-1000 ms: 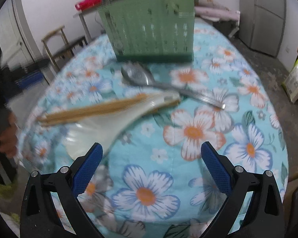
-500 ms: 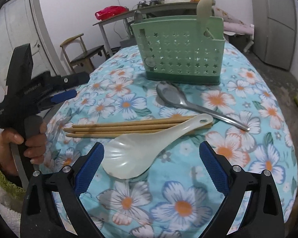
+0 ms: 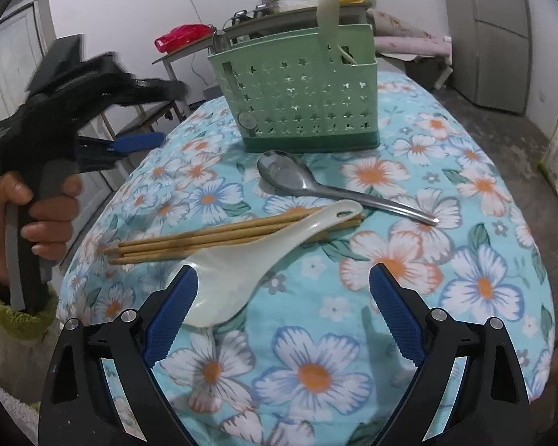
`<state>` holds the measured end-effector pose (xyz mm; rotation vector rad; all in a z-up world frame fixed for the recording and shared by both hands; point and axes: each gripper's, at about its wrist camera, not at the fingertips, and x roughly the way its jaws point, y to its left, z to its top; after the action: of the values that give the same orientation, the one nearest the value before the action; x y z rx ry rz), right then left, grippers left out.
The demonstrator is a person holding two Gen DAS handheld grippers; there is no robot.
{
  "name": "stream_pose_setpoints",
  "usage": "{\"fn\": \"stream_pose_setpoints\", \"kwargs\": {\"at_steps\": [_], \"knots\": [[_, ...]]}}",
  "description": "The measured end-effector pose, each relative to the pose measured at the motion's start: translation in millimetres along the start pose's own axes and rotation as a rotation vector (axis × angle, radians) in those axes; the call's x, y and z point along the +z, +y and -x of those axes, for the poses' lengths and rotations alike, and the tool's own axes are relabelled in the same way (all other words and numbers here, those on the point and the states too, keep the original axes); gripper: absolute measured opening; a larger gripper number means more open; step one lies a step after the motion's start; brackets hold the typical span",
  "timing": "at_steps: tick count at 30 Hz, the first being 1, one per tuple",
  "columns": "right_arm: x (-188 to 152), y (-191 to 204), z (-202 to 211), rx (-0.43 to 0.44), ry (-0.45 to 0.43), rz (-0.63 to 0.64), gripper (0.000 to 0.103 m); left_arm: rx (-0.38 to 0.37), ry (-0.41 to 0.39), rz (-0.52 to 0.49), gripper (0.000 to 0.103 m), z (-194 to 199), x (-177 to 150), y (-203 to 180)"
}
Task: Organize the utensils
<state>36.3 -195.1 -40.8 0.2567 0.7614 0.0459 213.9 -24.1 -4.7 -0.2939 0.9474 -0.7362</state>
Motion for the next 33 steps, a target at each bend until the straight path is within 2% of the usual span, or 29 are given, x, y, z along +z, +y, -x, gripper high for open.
{"fn": "stream_pose_setpoints", "kwargs": {"at_steps": [2,3,5,7,10,16,20,23,26,29,31,33], "knots": [[-2,-4,3,0.011,0.0,-0.009,0.089,-0.034,0.041,0.03,0.075,-14,-1,-3],[-3,-5,4,0.016,-0.001,-0.013,0.089,-0.045,0.072,0.044,0.071,-24,-2,-5],[-4,-8,4,0.023,-0.002,-0.018,0.089,-0.033,0.106,0.053,0.065,-38,-1,-8],[-4,-10,7,0.031,-0.009,-0.024,0.089,0.011,0.129,0.057,0.056,-49,0,-11],[-5,-12,13,0.04,-0.027,-0.022,0.089,0.009,0.144,0.056,0.049,-49,-6,-16],[-8,-23,12,0.046,-0.02,-0.037,0.087,0.012,0.169,-0.076,0.049,-8,-53,-35],[-7,-32,13,0.05,-0.027,-0.059,0.086,0.008,0.213,-0.048,0.049,17,-98,-32],[-5,-37,17,0.05,-0.041,-0.076,0.085,0.025,0.224,-0.033,0.049,23,-120,-27],[-6,-39,19,0.053,-0.044,-0.09,0.085,0.003,0.233,0.039,0.049,17,-134,-17],[-8,-37,23,0.052,-0.043,-0.099,0.083,-0.061,0.212,0.135,0.048,8,-140,-5],[-9,-35,27,0.048,-0.048,-0.101,0.083,-0.133,0.213,0.202,0.048,-4,-144,3],[-10,-34,31,0.041,-0.052,-0.102,0.083,-0.176,0.175,0.249,0.048,-6,-143,10]]}}
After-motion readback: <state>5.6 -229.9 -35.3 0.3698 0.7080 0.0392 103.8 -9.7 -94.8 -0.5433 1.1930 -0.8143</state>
